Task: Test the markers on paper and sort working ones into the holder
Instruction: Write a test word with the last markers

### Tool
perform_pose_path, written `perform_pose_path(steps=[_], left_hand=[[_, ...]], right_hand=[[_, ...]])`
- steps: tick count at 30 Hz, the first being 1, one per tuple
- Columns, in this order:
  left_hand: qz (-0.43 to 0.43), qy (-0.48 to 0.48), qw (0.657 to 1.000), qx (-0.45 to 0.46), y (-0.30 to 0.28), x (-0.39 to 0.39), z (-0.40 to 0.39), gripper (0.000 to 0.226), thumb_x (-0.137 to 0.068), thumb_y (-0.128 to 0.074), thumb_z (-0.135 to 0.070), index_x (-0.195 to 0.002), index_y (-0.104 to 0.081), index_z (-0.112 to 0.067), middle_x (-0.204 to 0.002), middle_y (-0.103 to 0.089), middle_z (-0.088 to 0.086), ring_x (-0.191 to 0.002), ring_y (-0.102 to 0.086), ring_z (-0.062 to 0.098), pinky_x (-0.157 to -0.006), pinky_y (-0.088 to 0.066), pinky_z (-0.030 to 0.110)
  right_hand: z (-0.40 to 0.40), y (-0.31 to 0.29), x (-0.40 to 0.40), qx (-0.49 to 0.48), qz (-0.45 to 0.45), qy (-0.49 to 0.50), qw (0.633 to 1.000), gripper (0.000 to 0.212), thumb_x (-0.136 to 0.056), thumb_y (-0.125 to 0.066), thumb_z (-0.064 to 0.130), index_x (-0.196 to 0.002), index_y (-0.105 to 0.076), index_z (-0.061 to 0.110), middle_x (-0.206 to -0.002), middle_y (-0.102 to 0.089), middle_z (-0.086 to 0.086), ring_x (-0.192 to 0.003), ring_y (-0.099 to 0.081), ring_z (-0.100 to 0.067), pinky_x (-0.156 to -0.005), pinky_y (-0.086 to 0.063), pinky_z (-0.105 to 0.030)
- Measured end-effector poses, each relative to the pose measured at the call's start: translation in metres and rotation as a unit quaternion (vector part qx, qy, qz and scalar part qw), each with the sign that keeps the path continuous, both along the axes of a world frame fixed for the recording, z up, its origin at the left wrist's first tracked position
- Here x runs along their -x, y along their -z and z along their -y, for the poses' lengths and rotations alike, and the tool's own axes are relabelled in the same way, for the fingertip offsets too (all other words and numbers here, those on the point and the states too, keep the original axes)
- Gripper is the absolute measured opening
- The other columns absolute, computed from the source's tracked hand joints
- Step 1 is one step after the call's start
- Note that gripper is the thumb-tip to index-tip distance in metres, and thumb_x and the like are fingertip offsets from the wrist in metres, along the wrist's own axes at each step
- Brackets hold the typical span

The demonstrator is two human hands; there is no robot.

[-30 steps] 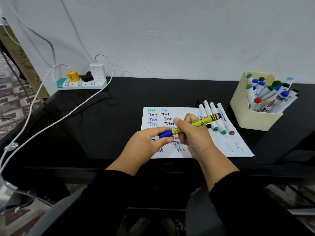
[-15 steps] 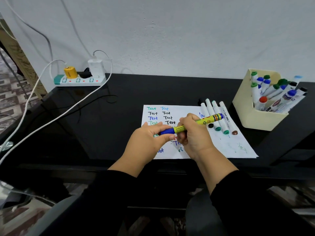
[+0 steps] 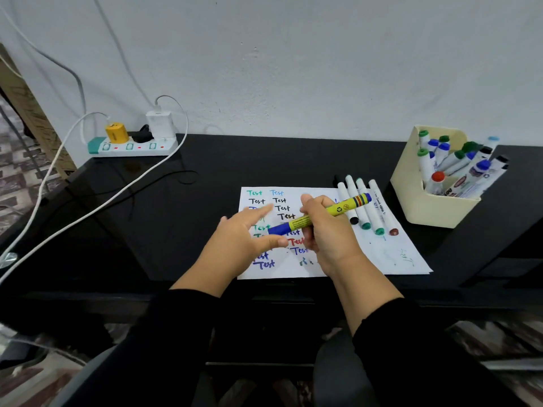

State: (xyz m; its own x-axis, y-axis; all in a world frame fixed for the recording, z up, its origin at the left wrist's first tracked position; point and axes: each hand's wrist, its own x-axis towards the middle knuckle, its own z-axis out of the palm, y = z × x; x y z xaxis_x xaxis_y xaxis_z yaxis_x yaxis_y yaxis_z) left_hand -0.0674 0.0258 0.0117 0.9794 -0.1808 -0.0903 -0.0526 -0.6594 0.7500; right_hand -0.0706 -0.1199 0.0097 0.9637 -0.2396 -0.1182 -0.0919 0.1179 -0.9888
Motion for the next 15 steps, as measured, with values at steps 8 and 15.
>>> perform_pose_path(steps=[8, 15], left_hand=[[0.034, 0.043, 0.956, -0.289, 0.042, -0.014, -0.009, 0.067, -0.092, -0.020, -0.063, -0.149, -0.006, -0.031, -0.158, 0.004, -0.003, -0.145, 0.007, 0.019, -0.116, 0.006, 0.043], [0.038, 0.044, 0.951, -0.303, 0.042, -0.013, -0.008, 0.064, -0.094, -0.019, -0.061, -0.149, -0.007, -0.032, -0.158, 0.005, -0.004, -0.145, 0.006, 0.017, -0.116, 0.005, 0.042]], right_hand=[[0.034, -0.015, 0.005, 0.078, 0.007, 0.161, 0.984, 0.005, -0.087, -0.066, 0.024, -0.087, -0.066, 0.019, -0.077, -0.061, 0.005, -0.068, -0.054, -0.010, -0.053, -0.044, -0.013], [0.064, -0.022, 0.011, 0.263, 0.072, 0.316, 0.909, 0.037, -0.092, -0.049, 0.003, -0.129, -0.045, 0.007, -0.135, -0.037, -0.013, -0.122, -0.041, -0.024, -0.100, -0.038, -0.028]])
